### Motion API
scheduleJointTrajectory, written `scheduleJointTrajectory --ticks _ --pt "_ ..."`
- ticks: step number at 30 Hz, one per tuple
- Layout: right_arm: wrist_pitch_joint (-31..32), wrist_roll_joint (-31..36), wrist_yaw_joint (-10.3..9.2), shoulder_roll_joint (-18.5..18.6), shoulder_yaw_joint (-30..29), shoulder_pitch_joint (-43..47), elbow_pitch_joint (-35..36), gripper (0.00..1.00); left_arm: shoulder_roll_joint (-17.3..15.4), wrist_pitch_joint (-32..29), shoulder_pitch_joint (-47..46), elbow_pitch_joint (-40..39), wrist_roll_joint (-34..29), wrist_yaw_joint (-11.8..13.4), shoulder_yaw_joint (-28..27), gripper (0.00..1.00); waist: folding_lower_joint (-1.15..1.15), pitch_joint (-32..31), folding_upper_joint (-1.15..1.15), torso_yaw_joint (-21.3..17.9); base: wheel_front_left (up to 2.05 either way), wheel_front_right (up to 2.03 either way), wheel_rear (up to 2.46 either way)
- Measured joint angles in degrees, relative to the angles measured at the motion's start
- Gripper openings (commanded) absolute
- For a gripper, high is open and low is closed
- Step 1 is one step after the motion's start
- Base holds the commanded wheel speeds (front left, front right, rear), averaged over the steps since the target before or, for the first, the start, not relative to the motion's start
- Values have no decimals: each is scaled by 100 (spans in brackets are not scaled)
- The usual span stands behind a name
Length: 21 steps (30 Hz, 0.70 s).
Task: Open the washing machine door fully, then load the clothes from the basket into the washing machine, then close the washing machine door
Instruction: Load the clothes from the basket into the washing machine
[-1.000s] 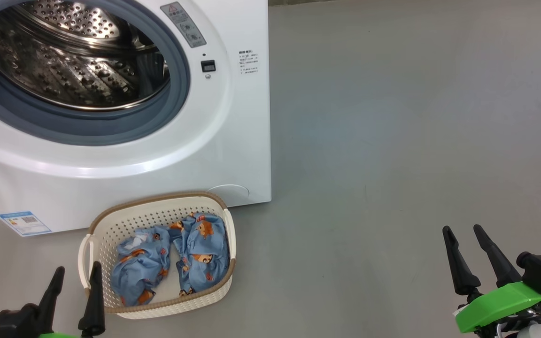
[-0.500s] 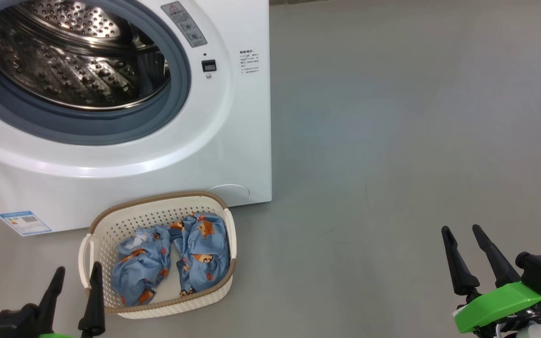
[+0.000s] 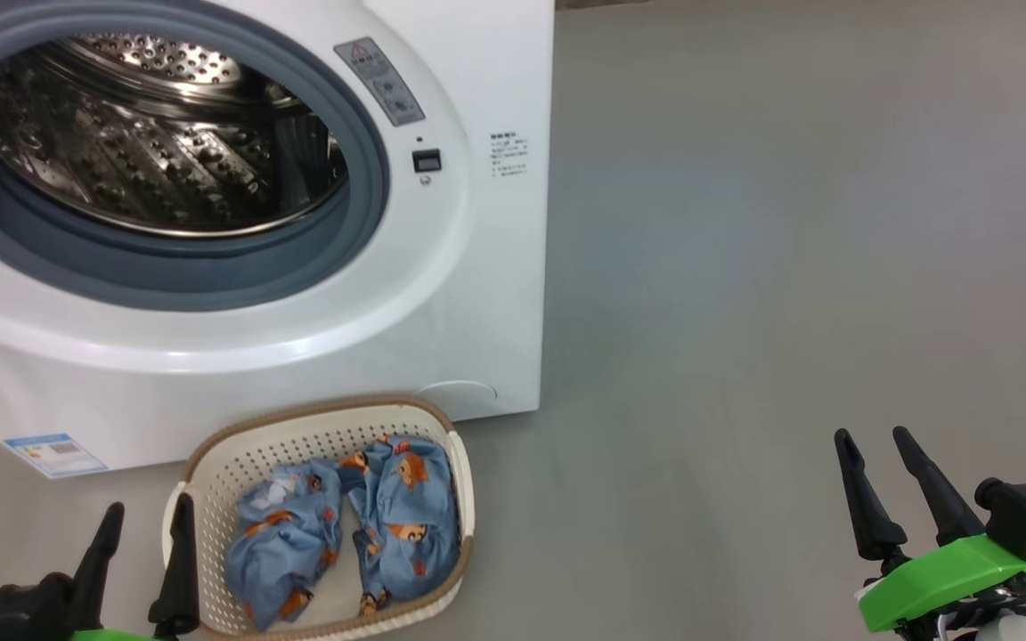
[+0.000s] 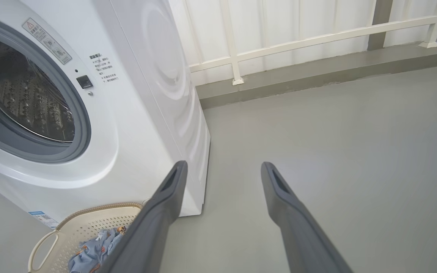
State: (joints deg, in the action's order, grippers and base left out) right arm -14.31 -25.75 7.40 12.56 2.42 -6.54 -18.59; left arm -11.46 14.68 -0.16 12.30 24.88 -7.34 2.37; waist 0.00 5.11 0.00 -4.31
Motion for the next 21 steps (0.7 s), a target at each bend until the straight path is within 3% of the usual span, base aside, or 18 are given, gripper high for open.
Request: scheduleJointTrajectory --ticks 8,21 --pt "0 0 0 -21 0 -5 2 100 -27 0 -34 18 14 0 37 100 0 49 0 27 99 -103 5" --pt "0 15 0 -21 1 -24 10 100 43 0 -97 97 4 0 10 100 0 136 0 67 6 -6 0"
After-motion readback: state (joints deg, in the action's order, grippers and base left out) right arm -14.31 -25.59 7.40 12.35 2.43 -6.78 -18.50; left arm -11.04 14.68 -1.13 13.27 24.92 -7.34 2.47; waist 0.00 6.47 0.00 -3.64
